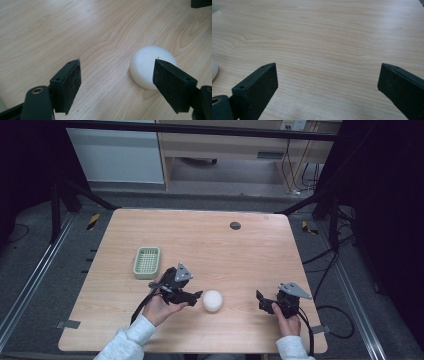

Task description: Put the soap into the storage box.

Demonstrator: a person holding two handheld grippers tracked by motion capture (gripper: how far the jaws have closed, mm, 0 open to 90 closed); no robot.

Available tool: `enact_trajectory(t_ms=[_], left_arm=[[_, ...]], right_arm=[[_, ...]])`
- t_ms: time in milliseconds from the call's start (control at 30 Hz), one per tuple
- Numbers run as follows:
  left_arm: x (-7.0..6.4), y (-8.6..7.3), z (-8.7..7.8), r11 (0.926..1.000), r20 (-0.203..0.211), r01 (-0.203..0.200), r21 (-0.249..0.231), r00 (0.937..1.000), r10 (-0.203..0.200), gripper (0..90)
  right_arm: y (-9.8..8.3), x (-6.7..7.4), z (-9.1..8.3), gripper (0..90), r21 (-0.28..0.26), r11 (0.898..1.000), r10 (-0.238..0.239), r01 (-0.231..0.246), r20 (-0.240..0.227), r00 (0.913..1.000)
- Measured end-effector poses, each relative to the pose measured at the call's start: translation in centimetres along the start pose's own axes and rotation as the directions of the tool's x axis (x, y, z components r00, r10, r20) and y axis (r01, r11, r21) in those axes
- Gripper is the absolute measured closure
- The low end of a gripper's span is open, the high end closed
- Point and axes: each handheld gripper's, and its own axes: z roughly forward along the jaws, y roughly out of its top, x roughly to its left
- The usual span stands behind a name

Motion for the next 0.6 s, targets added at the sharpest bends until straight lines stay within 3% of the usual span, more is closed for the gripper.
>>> enact_trajectory(t_ms=[600], left_arm=[[-1.6, 1.2, 1.8, 0.9972, 0.040, -0.054, 0.052, 0.9979, 0.052, 20.1]], right_arm=[[0.0, 0.0, 0.0, 3.3, 0.007, 1.000, 0.002, -0.002, -0.003, 1.0000]])
